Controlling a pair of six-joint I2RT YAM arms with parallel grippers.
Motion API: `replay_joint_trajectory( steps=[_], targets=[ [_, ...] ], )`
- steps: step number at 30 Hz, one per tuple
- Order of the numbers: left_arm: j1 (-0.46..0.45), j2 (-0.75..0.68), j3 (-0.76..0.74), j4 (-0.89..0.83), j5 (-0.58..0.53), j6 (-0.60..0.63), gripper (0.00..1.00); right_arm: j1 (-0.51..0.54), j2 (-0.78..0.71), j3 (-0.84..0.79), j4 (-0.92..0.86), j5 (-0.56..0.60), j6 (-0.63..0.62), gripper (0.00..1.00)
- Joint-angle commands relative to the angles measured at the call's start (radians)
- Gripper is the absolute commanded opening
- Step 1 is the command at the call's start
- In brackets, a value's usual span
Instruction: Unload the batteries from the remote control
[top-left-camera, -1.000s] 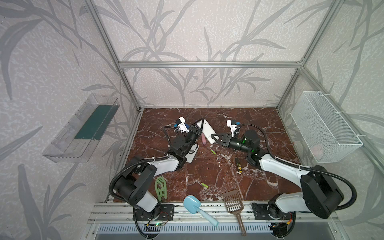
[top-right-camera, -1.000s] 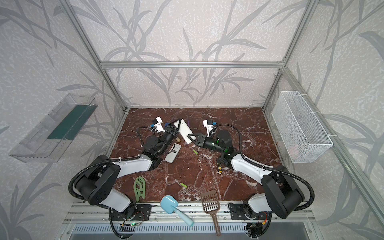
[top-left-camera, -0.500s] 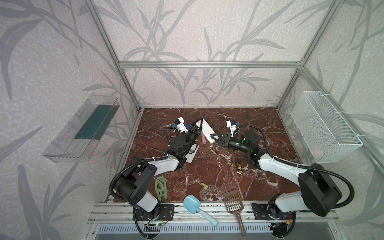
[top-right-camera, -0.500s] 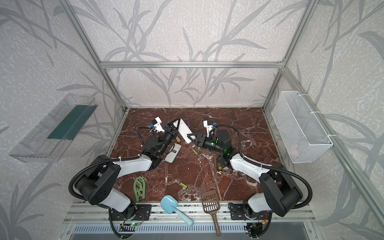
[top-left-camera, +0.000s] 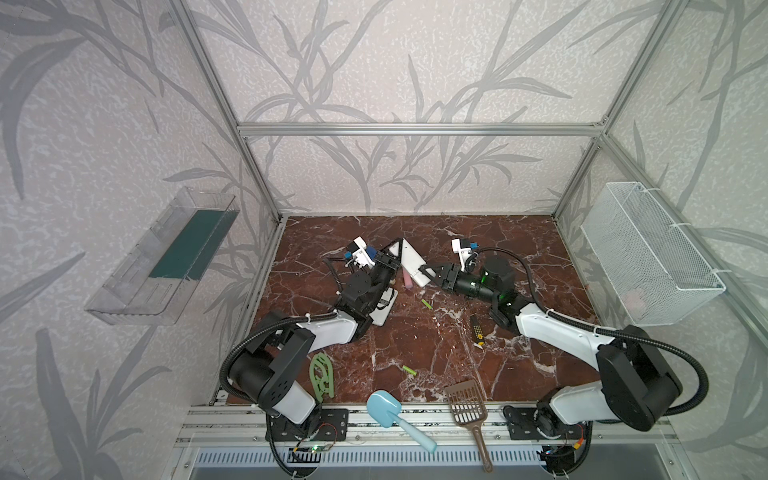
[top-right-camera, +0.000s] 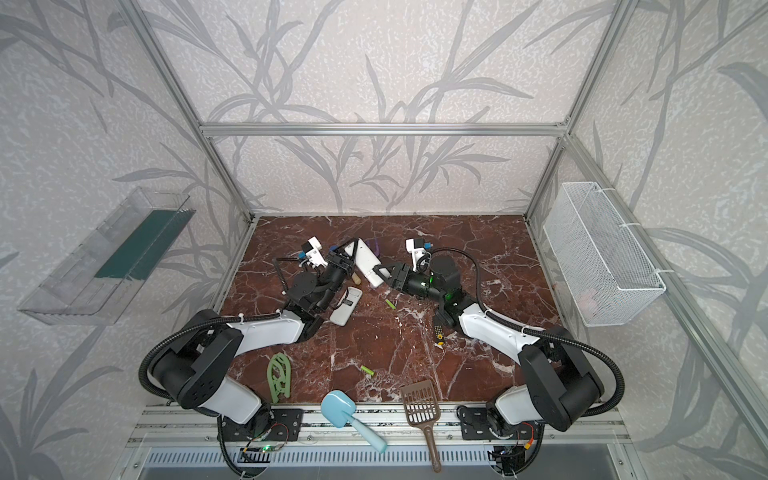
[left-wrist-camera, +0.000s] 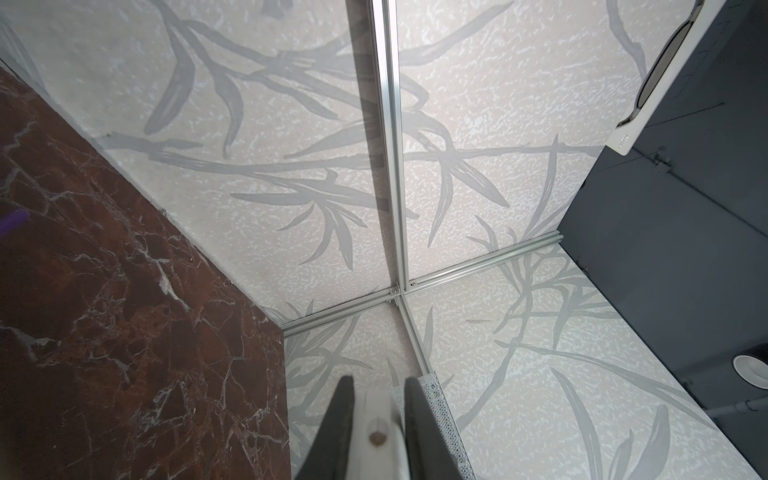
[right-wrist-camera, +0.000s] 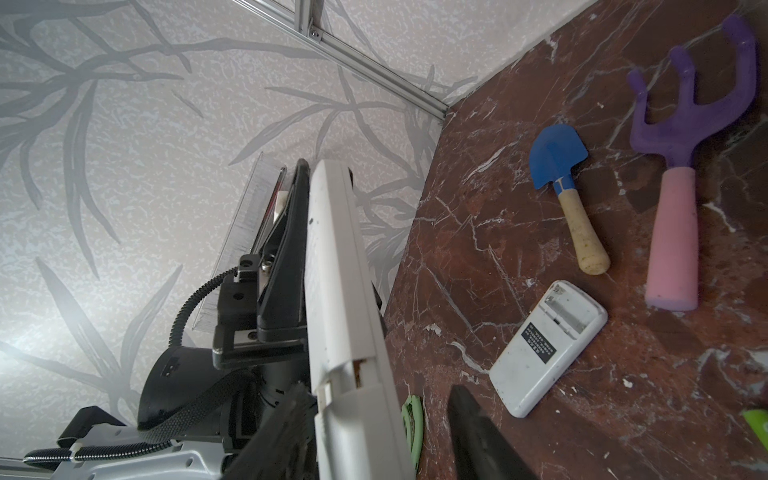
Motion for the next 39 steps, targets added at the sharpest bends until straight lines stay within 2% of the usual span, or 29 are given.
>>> replay_joint_trajectory(
  steps=[1, 12, 25, 39],
  targets=[
    [-0.002, 0.002, -0.009, 0.027, -0.022, -0.017, 0.0, -0.002, -0.028, 0.033, -0.039, 0.013, -0.03, 0.58],
    [0.002, 0.005, -0.009, 0.017, -0.028, 0.017, 0.0, -0.001, -0.058, 0.015, -0.073, -0.011, -0.034, 0.6],
    [0.003, 0.007, -0.004, 0.018, -0.022, 0.031, 0.0, -0.002, -0.066, -0.026, -0.08, -0.022, -0.022, 0.56],
    [0.003, 0.009, -0.003, 0.027, -0.017, 0.033, 0.0, 0.001, -0.012, -0.016, -0.003, -0.043, 0.015, 0.38]
  ],
)
